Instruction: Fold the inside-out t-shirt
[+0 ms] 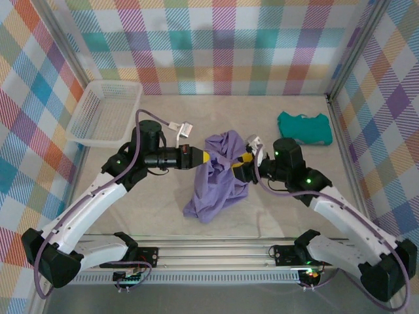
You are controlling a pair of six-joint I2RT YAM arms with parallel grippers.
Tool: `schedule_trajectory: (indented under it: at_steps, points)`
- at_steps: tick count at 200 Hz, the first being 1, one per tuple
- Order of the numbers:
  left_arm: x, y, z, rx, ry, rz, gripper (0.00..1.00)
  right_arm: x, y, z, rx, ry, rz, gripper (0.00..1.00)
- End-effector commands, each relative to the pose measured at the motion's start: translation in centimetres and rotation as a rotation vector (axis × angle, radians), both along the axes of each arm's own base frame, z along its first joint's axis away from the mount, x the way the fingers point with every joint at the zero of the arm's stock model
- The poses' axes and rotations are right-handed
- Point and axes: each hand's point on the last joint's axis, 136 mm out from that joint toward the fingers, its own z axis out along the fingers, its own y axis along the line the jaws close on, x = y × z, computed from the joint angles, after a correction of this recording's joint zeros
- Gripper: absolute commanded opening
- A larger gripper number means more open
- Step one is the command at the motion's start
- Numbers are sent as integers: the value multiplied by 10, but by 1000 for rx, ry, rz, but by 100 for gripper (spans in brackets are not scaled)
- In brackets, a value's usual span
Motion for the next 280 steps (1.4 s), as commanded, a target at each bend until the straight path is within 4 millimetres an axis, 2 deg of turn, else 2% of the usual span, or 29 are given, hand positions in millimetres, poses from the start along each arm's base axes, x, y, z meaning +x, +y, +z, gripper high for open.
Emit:
schedule_trajectory:
  at_steps: [1,27,50,69,88,111,133,157,175,245,259,280]
  points:
    - [9,2,10,-11,-16,33,0,-24,2,13,0,-75,80,51]
    - [13,2,12,-10,-17,47,0,-41,17,22,14,-121,151,49]
    - [16,4,11,2,-17,70,0,-45,19,20,1,-117,149,33]
    - [17,4,12,0,-19,72,0,-49,26,13,32,-78,171,26]
    - [15,3,12,-5,-20,66,0,-44,42,8,70,-37,190,28]
    - [13,4,11,-4,-23,57,0,-21,57,11,112,-42,134,33]
    - [11,3,10,-8,-23,44,0,6,58,10,94,-54,19,36]
    - [9,3,9,-8,-24,34,0,23,58,6,85,-57,-53,40]
    - [7,2,9,-9,-28,23,0,31,58,4,93,-51,-93,41]
    - [4,2,6,-3,-35,1,0,42,60,18,159,-29,-144,44]
    - [3,2,6,-6,-39,-1,0,46,62,17,162,-15,-160,38]
    - [10,9,1,34,-51,56,0,49,57,21,176,-5,-166,14]
